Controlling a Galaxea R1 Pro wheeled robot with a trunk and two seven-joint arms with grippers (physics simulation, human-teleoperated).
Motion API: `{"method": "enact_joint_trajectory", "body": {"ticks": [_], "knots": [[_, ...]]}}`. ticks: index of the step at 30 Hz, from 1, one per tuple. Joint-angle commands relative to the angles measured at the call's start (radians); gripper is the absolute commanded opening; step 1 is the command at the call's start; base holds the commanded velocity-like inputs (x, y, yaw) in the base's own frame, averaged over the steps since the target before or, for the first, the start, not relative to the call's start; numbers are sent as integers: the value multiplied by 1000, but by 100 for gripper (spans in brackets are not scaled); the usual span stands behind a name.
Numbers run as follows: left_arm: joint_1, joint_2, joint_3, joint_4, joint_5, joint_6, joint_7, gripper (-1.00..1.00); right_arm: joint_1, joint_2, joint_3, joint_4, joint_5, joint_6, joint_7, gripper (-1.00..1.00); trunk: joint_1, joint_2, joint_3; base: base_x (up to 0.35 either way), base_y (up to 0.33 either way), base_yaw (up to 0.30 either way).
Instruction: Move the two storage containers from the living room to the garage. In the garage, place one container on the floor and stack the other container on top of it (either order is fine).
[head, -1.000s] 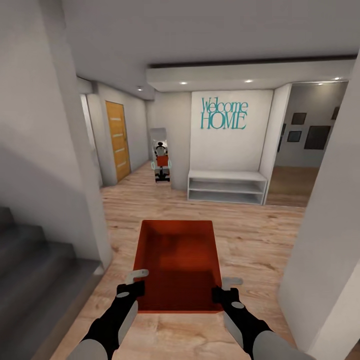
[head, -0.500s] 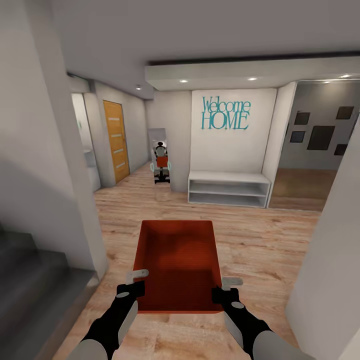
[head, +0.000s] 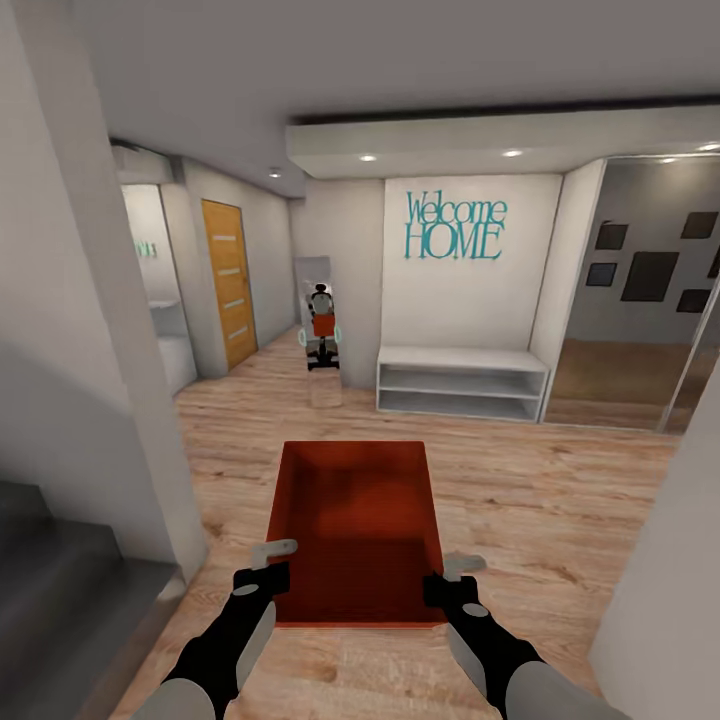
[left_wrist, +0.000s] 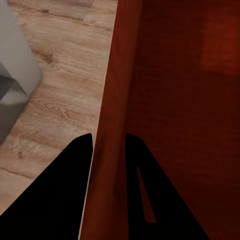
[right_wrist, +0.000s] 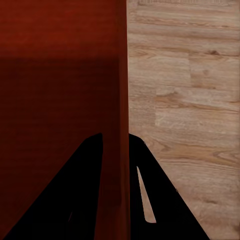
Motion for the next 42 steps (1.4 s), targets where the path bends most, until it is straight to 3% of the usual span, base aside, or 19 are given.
{"method": "enact_joint_trajectory", "body": {"ticks": [1, 36, 42], "knots": [[0, 9, 17, 1, 15, 6, 11, -100, -1, -9, -5, -3, -1, -16, -5, -100, 1, -1, 0, 321, 0, 0], [0, 14, 20, 1, 15, 6, 11, -100, -1, -9, -5, -3, -1, -18, -4, -100, 1, -1, 0, 321, 0, 0], [1, 14, 20, 1, 15, 6, 11, -100, -1, -11, -5, -3, -1, -18, -3, -100, 1, -1, 0, 321, 0, 181]]}}
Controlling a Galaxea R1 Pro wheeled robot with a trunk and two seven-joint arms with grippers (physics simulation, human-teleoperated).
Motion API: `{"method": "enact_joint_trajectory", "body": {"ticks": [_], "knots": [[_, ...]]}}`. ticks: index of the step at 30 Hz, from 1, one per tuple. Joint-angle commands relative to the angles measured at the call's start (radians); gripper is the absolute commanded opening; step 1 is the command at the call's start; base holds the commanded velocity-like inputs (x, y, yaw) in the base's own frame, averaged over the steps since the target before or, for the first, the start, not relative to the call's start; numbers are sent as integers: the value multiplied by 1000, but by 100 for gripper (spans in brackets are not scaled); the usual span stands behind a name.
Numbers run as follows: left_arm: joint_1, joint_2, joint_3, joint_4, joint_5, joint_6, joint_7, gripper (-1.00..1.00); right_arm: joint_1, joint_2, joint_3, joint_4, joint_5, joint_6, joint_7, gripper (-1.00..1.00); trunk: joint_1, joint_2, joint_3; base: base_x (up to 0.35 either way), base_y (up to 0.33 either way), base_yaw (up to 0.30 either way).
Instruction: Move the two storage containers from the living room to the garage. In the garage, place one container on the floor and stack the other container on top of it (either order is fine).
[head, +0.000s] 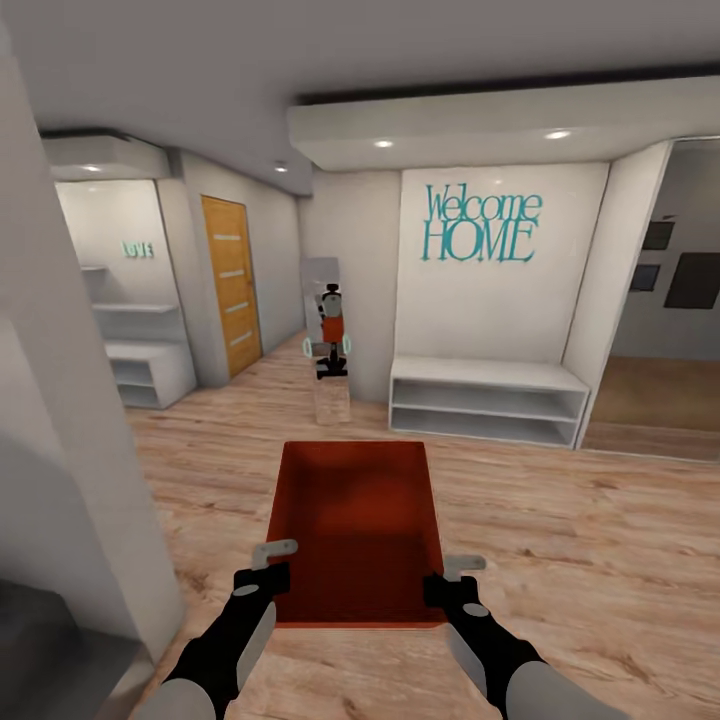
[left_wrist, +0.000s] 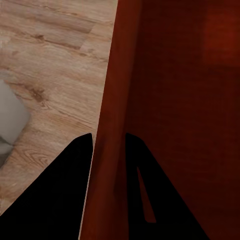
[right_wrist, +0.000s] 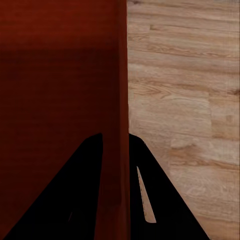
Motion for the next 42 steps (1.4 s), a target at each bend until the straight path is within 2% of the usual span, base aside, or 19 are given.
{"method": "enact_joint_trajectory", "body": {"ticks": [1, 13, 42], "knots": [[0, 16, 18, 1, 17, 5, 10, -100, -1, -10, -4, -3, -2, -21, -5, -100, 1, -1, 0, 321, 0, 256], [0, 16, 18, 1, 17, 5, 10, -100, -1, -11, -5, -3, -2, -21, -5, -100, 1, -1, 0, 321, 0, 239], [0, 16, 18, -1, 17, 5, 10, -100, -1, -11, -6, -3, -4, -22, -7, -100, 1, -1, 0, 321, 0, 6]]}}
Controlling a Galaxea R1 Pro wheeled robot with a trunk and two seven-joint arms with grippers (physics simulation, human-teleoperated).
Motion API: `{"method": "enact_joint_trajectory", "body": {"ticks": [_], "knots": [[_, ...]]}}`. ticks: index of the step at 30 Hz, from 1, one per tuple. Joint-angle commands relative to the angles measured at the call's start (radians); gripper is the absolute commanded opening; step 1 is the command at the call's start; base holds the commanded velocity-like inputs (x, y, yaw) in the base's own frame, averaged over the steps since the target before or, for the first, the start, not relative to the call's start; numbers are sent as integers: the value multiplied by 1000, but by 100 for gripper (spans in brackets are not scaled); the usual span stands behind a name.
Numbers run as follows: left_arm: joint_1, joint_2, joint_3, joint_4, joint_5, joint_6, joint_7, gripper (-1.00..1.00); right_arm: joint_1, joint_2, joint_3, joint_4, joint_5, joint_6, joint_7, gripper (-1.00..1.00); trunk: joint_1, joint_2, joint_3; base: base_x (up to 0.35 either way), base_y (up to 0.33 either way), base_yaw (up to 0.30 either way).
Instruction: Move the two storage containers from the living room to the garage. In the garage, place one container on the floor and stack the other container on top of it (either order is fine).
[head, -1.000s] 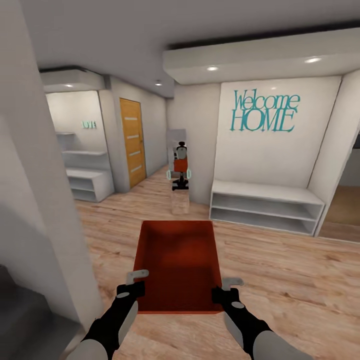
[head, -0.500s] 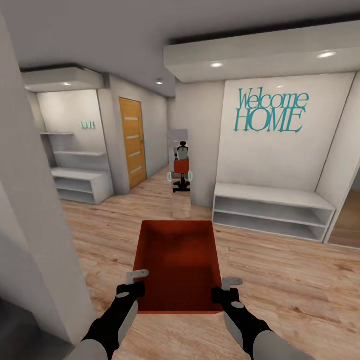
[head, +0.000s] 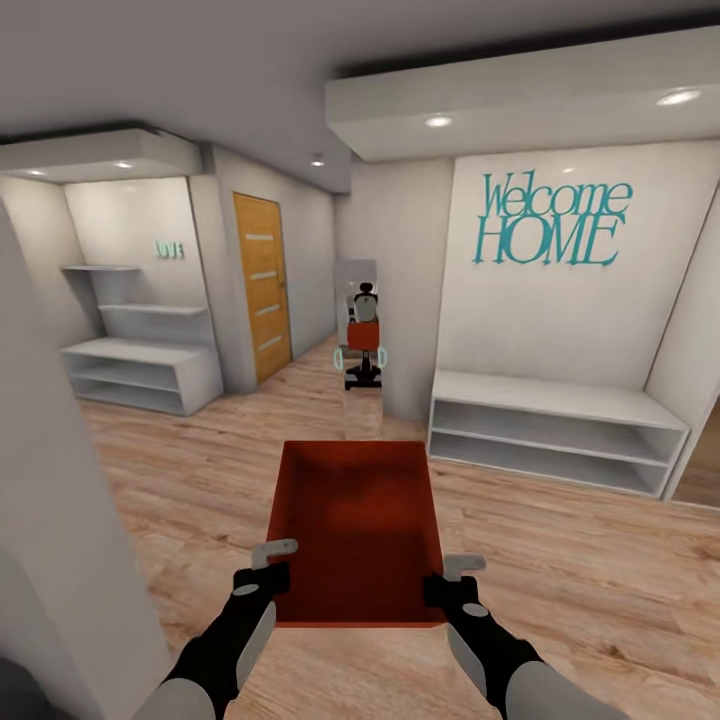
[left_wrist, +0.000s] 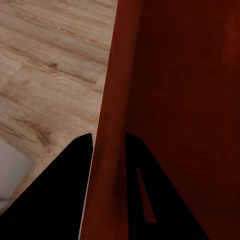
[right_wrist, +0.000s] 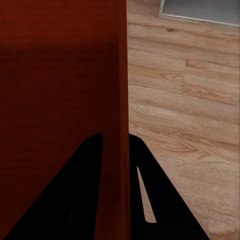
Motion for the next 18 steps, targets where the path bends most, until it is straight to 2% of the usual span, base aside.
{"method": "enact_joint_trajectory", "body": {"ticks": [1, 18], "knots": [[0, 14, 21, 0, 16, 6, 11, -100, -1, -12, -7, -3, -2, -19, -5, -100, 1, -1, 0, 321, 0, 0], [0, 14, 21, 1, 15, 6, 11, -100, -1, -11, -6, -3, -2, -22, -5, -100, 1, -1, 0, 322, 0, 0]]}}
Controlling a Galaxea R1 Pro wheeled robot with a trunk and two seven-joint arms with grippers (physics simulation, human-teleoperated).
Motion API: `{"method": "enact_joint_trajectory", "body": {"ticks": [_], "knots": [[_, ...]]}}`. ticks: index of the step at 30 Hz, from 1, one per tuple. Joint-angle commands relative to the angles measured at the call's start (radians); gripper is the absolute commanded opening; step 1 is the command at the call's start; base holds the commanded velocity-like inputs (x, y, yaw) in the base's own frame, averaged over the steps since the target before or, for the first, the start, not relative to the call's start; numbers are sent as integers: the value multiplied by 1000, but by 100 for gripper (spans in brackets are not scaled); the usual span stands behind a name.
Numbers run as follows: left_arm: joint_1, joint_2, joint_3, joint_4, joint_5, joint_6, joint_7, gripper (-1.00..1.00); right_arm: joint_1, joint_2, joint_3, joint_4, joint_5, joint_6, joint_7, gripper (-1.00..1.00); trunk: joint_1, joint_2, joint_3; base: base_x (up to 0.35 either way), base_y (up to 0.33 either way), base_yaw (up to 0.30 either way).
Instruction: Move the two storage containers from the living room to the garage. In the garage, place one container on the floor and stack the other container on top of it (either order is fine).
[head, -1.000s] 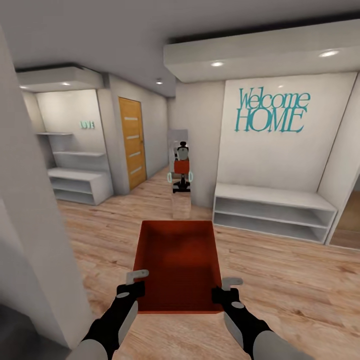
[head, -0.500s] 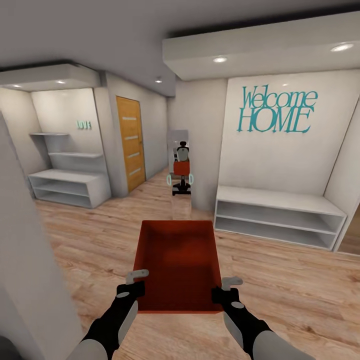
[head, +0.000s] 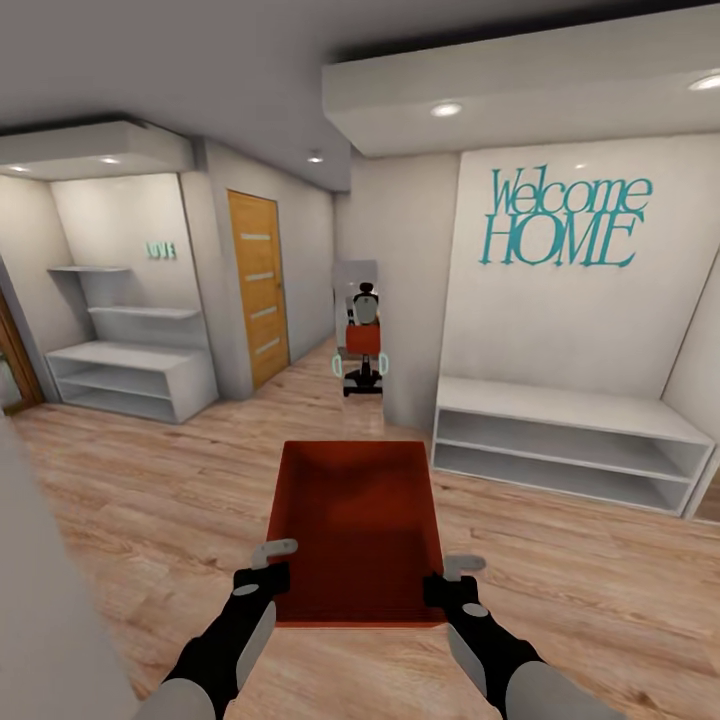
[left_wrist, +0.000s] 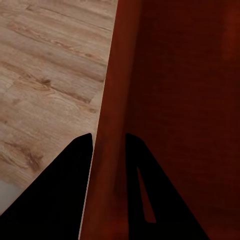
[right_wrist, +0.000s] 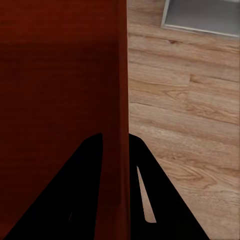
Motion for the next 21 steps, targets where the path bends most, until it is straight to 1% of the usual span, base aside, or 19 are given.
{"method": "enact_joint_trajectory", "body": {"ticks": [1, 21], "knots": [[0, 14, 21, 1, 16, 6, 11, -100, -1, -11, -6, -3, -2, -22, -5, -100, 1, -1, 0, 322, 0, 0], [1, 15, 21, -1, 16, 6, 11, -100, -1, -12, -6, -3, 2, -22, -4, -100, 1, -1, 0, 321, 0, 0]]}}
